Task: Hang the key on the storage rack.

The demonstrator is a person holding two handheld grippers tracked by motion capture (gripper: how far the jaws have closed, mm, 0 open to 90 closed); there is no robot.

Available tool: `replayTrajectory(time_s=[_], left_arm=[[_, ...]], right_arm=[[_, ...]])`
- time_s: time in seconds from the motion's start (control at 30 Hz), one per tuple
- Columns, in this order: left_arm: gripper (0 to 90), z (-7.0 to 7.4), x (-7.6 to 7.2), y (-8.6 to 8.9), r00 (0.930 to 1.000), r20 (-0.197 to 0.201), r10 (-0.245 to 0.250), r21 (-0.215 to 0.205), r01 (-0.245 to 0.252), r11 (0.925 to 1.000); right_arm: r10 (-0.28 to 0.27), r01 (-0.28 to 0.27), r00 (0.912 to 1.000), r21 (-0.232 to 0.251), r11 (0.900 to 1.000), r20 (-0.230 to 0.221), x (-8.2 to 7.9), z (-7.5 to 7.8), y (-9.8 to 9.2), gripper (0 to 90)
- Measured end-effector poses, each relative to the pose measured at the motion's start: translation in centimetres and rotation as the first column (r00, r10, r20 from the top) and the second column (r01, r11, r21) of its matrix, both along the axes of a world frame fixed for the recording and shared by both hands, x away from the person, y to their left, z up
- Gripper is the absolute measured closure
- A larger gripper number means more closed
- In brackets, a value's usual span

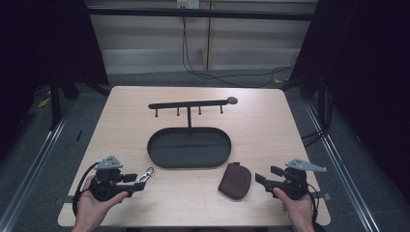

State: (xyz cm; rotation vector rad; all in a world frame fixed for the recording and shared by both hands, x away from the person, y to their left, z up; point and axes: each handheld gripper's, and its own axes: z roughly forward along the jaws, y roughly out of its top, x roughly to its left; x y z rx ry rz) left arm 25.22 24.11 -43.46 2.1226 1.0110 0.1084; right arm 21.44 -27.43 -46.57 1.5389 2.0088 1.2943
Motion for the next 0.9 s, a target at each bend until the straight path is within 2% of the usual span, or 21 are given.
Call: replayTrajectory(time_s=[0.03, 0.1, 0.23, 0.3, 0.33, 0.37, 0.43, 0.53, 0.57, 0.6, 0.67, 0.73, 0.9], left_arm=[[47.7, 0.1, 0.1, -0.1, 0.9999, 0.007, 0.013, 0.017, -0.013, 0.9998], [49.3, 0.3, 0.6, -0.1, 1.0, 0.0, 0.003, 0.035, -0.003, 0.9994], [52.1, 0.5, 1.4, -0.5, 0.9999, 0.007, -0.008, 0.101, 0.007, 0.9949], [53.1, 0.5, 1.9, -0.7, 0.9997, -0.009, -0.022, 0.108, 0.023, 0.9939], [54.3, 0.5, 2.2, -0.9, 0.9997, -0.006, -0.023, 0.12, 0.023, 0.9925], [54.3, 0.5, 2.4, -1.1, 0.9993, -0.019, -0.032, 0.134, 0.035, 0.9903], [56.7, 0.7, 2.8, -1.4, 0.9988, -0.02, -0.045, 0.144, 0.047, 0.9885], [59.0, 0.8, 3.4, -1.9, 0.9986, -0.03, -0.042, 0.177, 0.047, 0.9831], [60.5, 0.7, 3.7, -2.1, 0.998, -0.04, -0.05, 0.197, 0.057, 0.9787], [61.4, 0.7, 3.7, -2.1, 0.998, -0.04, -0.05, 0.197, 0.057, 0.9787], [61.7, 0.6, 4.0, -2.5, 0.9981, -0.043, -0.044, 0.227, 0.053, 0.9725], [61.5, 0.4, 4.3, -2.8, 0.9962, -0.062, -0.061, 0.232, 0.074, 0.9698], [59.5, -0.2, 5.5, -3.1, 0.995, -0.09, -0.044, 0.246, 0.065, 0.9671]], right_arm=[[0.0, 0.0, 1.0, 0.0, 1.0, 0.0, 0.0, 0.0, 0.0, 22.7], [0.003, -0.003, 1.0, 0.0, 1.0, -0.002, 0.0, 0.0, 0.0, 22.9], [0.004, -0.004, 1.0, -0.007, 1.0, -0.006, 0.0, 0.0, 0.0, 22.9], [0.006, -0.006, 1.0, -0.01, 1.0, -0.002, 0.0, 0.0, 0.1, 23.1], [0.012, -0.012, 0.9999, -0.012, 1.0, -0.004, 0.0, -0.1, 0.1, 23.2], [0.012, -0.012, 0.9999, -0.012, 1.0, -0.004, 0.0, -0.1, 0.1, 23.2], [0.017, -0.017, 0.9998, -0.013, 1.0, -0.004, 0.0, 0.0, 0.1, 23.4], [0.018, -0.018, 0.9998, -0.015, 1.0, -0.007, -0.1, 0.0, 0.1, 23.6], [0.016, -0.016, 0.9998, -0.017, 1.0, -0.007, -0.1, -0.1, 0.1, 23.6], [0.016, -0.016, 0.9998, -0.017, 1.0, -0.007, -0.1, -0.1, 0.1, 23.6], [0.019, -0.019, 0.9998, -0.017, 1.0, -0.008, 0.0, -0.1, 0.1, 23.7], [0.017, -0.017, 0.9998, -0.016, 1.0, -0.011, 0.0, -0.1, 0.1, 23.7], [0.017, -0.017, 0.9998, -0.017, 1.0, -0.011, -0.1, -0.1, 0.1, 23.9]])
